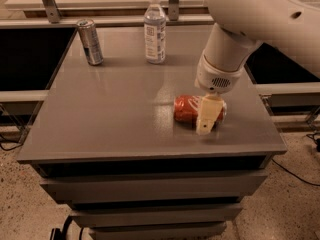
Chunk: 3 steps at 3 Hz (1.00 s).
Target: Knock coke can over
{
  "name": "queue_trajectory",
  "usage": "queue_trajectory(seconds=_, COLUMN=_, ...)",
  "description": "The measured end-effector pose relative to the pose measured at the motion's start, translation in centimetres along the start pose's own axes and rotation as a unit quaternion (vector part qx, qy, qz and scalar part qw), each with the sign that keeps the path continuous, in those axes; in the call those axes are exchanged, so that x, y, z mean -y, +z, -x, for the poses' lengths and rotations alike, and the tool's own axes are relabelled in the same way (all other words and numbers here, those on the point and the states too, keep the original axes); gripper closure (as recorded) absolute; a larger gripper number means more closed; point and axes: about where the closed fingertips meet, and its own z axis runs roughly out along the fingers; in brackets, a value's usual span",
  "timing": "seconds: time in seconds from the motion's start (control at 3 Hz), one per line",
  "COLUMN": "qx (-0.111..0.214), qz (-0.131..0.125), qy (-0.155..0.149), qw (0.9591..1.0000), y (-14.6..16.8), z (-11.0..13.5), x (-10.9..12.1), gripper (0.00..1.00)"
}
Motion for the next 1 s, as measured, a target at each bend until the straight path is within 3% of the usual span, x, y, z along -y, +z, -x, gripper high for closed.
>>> queue_trajectory(seconds=1.0, qx=0.034, qz=0.003, qy=0.003, qw=0.9994, y=-0.27, z=0.68, x=0.17, gripper=0.0)
